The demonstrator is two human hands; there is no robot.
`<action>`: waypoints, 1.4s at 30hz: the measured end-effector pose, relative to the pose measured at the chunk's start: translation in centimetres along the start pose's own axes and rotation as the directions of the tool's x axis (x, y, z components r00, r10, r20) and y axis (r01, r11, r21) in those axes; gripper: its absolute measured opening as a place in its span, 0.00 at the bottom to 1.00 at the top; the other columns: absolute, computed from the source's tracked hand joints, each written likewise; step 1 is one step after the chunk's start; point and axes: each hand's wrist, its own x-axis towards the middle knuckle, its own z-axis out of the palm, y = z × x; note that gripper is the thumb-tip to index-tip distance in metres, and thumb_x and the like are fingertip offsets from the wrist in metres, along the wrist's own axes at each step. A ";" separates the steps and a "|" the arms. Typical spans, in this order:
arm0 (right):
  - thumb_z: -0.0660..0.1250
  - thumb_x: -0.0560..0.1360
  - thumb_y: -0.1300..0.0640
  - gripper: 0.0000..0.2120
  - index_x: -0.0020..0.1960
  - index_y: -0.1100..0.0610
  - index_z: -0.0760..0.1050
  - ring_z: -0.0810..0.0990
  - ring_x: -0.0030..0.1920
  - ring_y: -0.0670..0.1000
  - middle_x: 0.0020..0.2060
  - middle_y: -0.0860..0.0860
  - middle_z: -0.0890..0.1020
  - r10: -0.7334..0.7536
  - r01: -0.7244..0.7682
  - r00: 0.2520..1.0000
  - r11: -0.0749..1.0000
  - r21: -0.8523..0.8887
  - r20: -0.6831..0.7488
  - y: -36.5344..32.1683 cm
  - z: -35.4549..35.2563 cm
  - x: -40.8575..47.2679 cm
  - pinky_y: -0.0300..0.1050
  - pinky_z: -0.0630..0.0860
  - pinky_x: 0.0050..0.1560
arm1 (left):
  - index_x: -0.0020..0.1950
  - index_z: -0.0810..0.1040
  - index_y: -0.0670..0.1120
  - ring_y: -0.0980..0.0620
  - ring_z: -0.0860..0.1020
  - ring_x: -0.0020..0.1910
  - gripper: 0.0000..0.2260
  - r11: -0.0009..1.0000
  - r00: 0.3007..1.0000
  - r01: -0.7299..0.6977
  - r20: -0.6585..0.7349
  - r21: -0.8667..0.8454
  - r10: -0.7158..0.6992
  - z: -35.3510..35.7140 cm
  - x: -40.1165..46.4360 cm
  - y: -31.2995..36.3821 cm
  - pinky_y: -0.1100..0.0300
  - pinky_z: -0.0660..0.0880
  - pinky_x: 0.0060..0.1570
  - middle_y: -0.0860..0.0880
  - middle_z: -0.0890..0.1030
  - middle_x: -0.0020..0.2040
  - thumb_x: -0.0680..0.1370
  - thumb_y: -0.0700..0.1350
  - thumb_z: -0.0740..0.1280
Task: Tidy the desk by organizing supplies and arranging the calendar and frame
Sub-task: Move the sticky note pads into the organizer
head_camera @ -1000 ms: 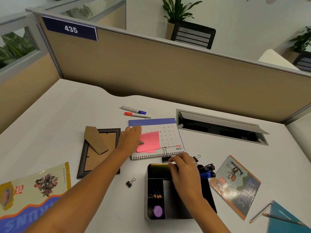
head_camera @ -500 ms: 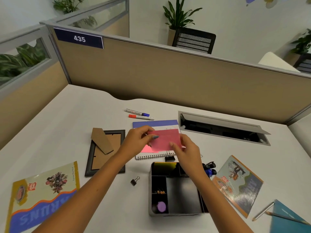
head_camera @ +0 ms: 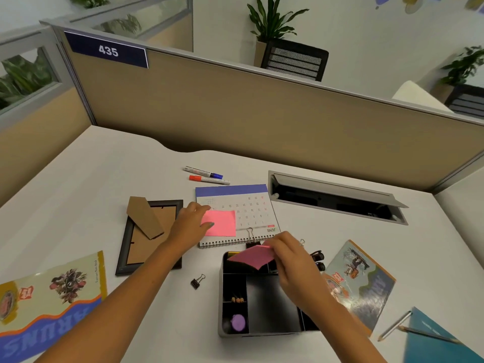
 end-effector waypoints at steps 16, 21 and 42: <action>0.75 0.65 0.61 0.09 0.40 0.55 0.76 0.75 0.37 0.51 0.38 0.49 0.77 0.092 -0.085 0.995 0.978 -0.191 0.029 0.9 4.8 1.2 0.43 0.72 0.26 | 0.56 0.70 0.49 0.44 0.66 0.61 0.18 0.951 0.978 0.110 0.136 0.290 -0.155 0.0 3.8 -0.1 0.52 0.69 0.55 0.46 0.68 0.59 0.72 0.56 0.70; 0.74 0.67 0.62 0.06 0.40 0.55 0.77 0.75 0.36 0.50 0.37 0.48 0.77 0.152 -0.147 0.988 0.979 -0.140 0.026 1.5 5.1 0.9 0.46 0.74 0.27 | 0.43 0.70 0.46 0.49 0.72 0.44 0.07 0.982 0.982 0.187 0.019 0.018 -0.188 -0.2 2.6 -0.4 0.56 0.68 0.39 0.46 0.77 0.47 0.78 0.48 0.63; 0.70 0.72 0.57 0.10 0.54 0.56 0.77 0.77 0.47 0.50 0.48 0.48 0.78 0.256 -0.256 0.967 0.966 0.039 -0.007 0.0 4.1 1.5 0.40 0.74 0.45 | 0.44 0.71 0.43 0.49 0.74 0.37 0.06 0.903 0.983 -0.013 -0.171 -0.430 -0.067 -4.3 -4.0 4.5 0.54 0.74 0.36 0.47 0.77 0.39 0.79 0.44 0.64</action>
